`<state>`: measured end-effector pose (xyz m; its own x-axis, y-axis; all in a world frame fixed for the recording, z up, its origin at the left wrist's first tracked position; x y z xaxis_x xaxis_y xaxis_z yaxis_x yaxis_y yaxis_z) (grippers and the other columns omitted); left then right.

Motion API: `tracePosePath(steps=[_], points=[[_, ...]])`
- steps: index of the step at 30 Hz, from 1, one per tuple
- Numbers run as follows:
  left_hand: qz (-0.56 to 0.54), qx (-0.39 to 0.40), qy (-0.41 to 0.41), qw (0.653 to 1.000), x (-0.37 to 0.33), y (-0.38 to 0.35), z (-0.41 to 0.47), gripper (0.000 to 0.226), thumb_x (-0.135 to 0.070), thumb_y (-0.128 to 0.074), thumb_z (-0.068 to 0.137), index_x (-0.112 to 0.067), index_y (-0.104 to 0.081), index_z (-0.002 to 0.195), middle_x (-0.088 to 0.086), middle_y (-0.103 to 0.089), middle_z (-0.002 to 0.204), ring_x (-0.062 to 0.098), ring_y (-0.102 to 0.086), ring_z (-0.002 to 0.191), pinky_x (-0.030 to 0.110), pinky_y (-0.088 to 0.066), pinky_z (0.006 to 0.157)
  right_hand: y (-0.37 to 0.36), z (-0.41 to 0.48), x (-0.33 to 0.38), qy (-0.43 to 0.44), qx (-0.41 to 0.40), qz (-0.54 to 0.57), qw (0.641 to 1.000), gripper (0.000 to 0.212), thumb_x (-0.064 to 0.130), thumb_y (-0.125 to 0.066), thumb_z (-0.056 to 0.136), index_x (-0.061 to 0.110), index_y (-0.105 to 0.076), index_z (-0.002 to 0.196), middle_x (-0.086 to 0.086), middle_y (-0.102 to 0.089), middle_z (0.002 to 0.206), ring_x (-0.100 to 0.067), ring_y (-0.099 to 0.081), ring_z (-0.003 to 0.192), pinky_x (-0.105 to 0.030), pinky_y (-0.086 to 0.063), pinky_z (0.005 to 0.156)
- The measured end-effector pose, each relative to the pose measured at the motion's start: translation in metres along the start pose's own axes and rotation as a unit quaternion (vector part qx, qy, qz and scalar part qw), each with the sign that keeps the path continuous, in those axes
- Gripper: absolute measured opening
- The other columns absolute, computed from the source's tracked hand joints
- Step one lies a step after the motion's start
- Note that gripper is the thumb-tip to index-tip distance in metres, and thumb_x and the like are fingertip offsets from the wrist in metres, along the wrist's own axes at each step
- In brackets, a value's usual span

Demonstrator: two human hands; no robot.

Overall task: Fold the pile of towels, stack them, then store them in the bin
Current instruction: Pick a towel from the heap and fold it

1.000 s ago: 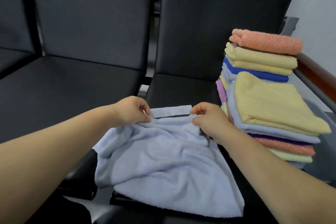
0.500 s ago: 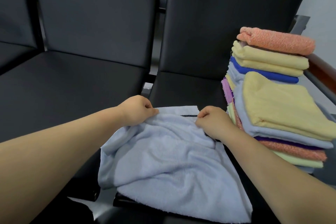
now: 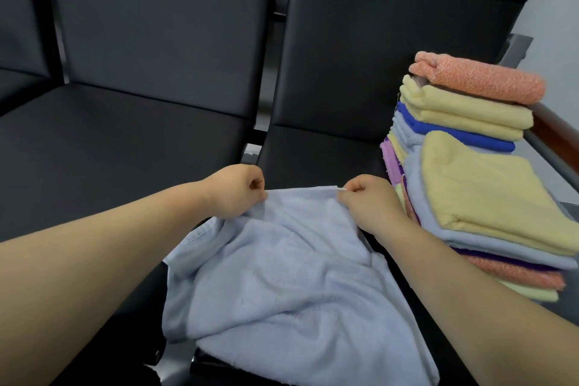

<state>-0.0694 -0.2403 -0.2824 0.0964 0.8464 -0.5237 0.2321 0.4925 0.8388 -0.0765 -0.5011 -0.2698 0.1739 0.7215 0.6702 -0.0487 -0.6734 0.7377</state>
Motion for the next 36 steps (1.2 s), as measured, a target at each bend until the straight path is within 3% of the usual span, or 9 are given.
tracePosePath(steps=[5,11,19,26,31,36], points=[[0.019,0.003,0.017,1.0,0.001,-0.011,0.012,0.02,-0.028,-0.053,0.103,-0.019,-0.05,0.084,0.001,-0.06,0.082,0.018,-0.051,0.07,0.031,-0.044,0.063,-0.015,0.013,0.007,0.042,-0.003,-0.051,0.998,0.014,0.015,-0.056,0.095,0.023,-0.065,0.088,0.003,-0.066,0.09,-0.015,-0.06,0.081,-0.025,-0.039,0.058],[0.02,0.007,0.027,0.999,0.007,-0.013,0.019,0.022,-0.028,-0.051,0.103,-0.02,-0.046,0.083,0.0,-0.057,0.083,0.019,-0.05,0.07,0.032,-0.045,0.064,-0.027,0.026,0.006,0.058,0.029,-0.154,0.986,0.011,0.02,-0.05,0.101,0.021,-0.055,0.091,0.001,-0.06,0.091,-0.015,-0.054,0.076,-0.028,-0.037,0.057],[0.02,0.001,0.047,0.999,0.007,-0.013,0.022,0.023,-0.028,-0.05,0.104,-0.02,-0.043,0.083,0.0,-0.055,0.084,0.017,-0.047,0.07,0.032,-0.042,0.065,-0.034,0.031,0.013,0.054,0.037,-0.254,0.965,0.009,0.011,-0.039,0.102,0.013,-0.045,0.108,-0.007,-0.059,0.087,-0.019,-0.05,0.067,-0.032,-0.035,0.052],[0.027,0.036,0.088,0.995,0.002,-0.005,0.018,0.01,-0.025,-0.056,0.095,-0.016,-0.052,0.091,0.001,-0.062,0.092,0.02,-0.057,0.078,0.031,-0.046,0.064,-0.038,0.032,0.025,0.019,0.104,-0.286,0.952,0.016,0.023,-0.044,0.099,0.017,-0.043,0.114,-0.005,-0.058,0.092,-0.019,-0.053,0.073,-0.032,-0.038,0.054],[-0.026,0.072,0.087,0.993,0.005,0.009,0.011,0.009,-0.024,-0.057,0.087,-0.014,-0.056,0.086,0.002,-0.059,0.086,0.021,-0.051,0.074,0.031,-0.043,0.065,-0.043,0.035,0.025,-0.001,0.114,-0.295,0.949,0.025,0.022,-0.041,0.098,0.017,-0.046,0.121,-0.004,-0.06,0.097,-0.021,-0.06,0.082,-0.033,-0.043,0.057],[-0.093,0.069,0.052,0.992,0.018,0.034,-0.006,0.024,-0.025,-0.072,0.082,-0.019,-0.049,0.083,-0.002,-0.053,0.075,0.018,-0.044,0.067,0.032,-0.039,0.06,-0.044,0.036,0.022,-0.008,0.115,-0.286,0.951,0.023,0.024,-0.04,0.1,0.017,-0.046,0.12,-0.004,-0.059,0.099,-0.022,-0.06,0.085,-0.034,-0.042,0.058]])
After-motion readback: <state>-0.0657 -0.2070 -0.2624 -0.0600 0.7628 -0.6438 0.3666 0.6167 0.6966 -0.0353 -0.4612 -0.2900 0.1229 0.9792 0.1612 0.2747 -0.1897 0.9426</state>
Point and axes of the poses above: each hand's wrist, its own z-axis towards the middle knuckle, its own y-axis out of the back of the hand, x = y × z, the point moved 2 cm from there along z, towards the middle knuckle
